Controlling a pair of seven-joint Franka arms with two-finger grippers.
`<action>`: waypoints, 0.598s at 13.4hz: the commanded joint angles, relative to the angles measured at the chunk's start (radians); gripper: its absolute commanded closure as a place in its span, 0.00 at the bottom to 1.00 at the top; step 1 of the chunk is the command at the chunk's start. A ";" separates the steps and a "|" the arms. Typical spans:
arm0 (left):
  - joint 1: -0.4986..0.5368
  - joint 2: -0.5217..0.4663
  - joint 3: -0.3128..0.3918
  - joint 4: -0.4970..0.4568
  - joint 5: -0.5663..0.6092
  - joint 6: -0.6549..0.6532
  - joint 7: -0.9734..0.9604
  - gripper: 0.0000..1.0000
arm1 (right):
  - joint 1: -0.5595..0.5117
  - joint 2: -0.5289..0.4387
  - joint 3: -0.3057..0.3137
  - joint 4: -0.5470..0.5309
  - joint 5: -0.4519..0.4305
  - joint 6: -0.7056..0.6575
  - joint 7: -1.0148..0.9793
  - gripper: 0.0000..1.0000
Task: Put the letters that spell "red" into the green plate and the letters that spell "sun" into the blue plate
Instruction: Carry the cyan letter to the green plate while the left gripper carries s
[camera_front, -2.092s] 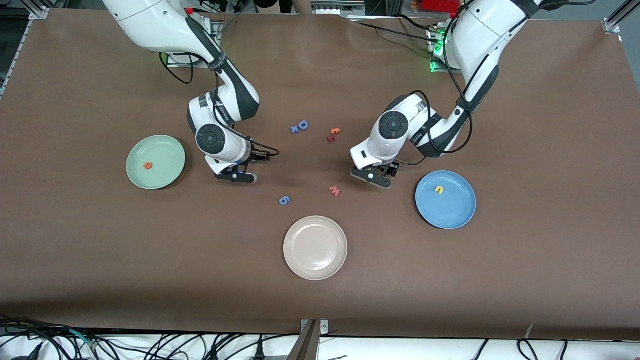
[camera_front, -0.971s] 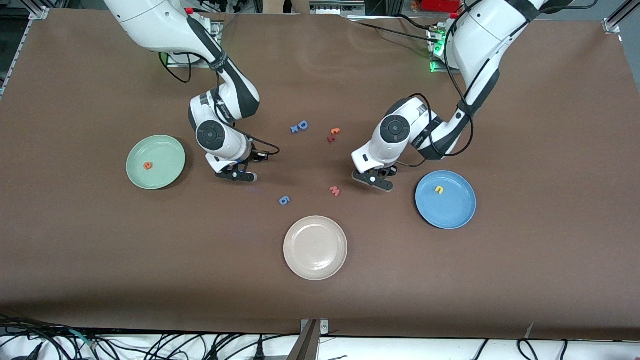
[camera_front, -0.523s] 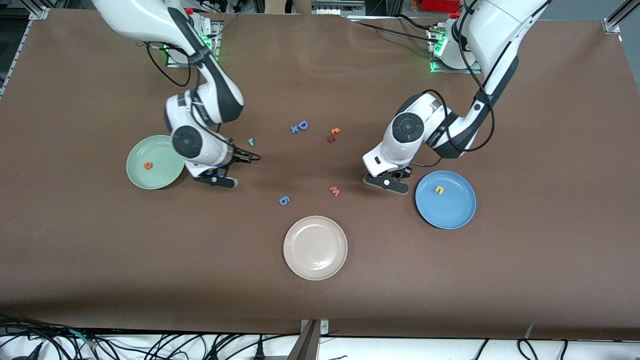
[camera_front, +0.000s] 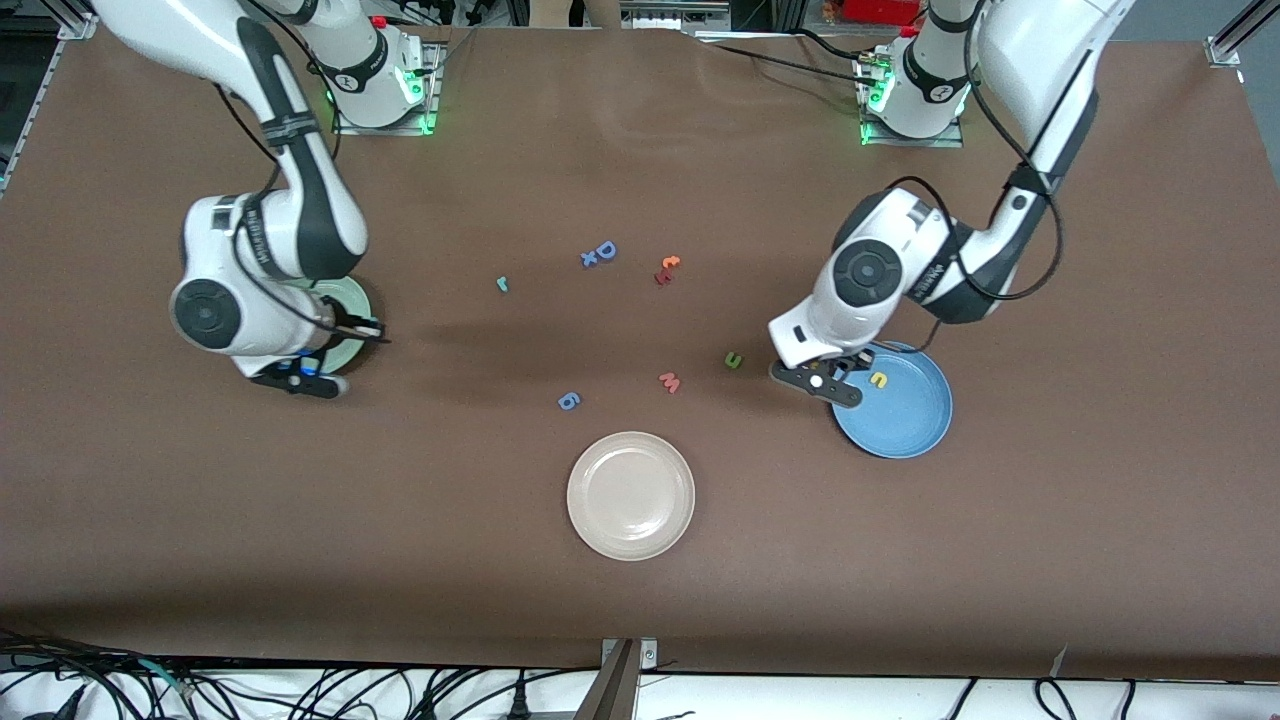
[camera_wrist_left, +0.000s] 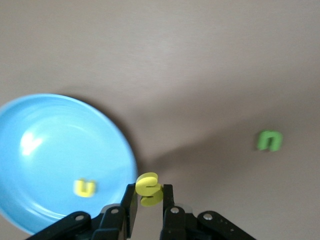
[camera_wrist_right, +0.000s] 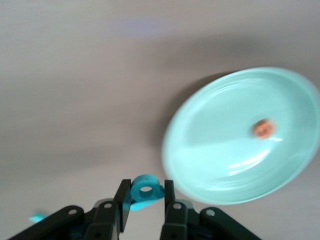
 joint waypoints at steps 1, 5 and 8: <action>0.074 0.028 -0.011 0.021 0.038 -0.016 0.127 0.99 | 0.003 0.040 -0.068 -0.004 -0.019 -0.006 -0.114 0.84; 0.105 0.107 0.001 0.041 0.106 0.069 0.140 0.98 | -0.007 0.080 -0.108 -0.026 -0.021 0.001 -0.178 0.82; 0.105 0.139 0.003 0.050 0.107 0.110 0.140 0.91 | -0.016 0.074 -0.133 -0.075 -0.016 0.017 -0.174 0.81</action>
